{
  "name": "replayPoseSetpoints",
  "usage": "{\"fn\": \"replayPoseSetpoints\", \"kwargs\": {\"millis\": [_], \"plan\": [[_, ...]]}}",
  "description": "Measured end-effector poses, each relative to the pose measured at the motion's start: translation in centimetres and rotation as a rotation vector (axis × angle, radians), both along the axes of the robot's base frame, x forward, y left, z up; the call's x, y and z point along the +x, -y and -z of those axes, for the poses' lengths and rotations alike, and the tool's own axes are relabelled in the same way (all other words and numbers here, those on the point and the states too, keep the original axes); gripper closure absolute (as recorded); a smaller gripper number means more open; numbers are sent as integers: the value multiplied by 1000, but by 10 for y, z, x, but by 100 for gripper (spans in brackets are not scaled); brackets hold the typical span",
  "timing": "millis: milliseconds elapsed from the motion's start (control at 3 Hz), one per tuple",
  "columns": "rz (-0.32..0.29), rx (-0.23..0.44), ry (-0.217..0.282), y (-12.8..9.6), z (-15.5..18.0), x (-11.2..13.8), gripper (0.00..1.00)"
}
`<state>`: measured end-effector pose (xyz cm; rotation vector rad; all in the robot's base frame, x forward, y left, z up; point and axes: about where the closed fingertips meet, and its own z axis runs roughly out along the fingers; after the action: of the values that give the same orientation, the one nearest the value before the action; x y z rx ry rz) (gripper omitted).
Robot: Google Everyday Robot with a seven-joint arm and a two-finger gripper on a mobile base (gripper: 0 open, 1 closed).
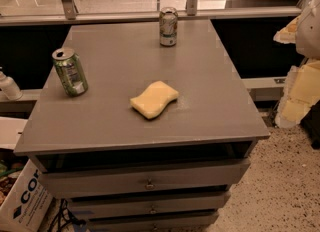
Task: Move 7up can near sponge
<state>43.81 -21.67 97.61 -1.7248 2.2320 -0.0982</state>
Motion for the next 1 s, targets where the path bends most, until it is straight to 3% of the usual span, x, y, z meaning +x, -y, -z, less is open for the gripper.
{"fn": "replayPoseSetpoints", "kwargs": {"millis": [667,1000], "plan": [[17,26,23,-9,4,12,0],[23,93,48,-29,10,39,0]]}}
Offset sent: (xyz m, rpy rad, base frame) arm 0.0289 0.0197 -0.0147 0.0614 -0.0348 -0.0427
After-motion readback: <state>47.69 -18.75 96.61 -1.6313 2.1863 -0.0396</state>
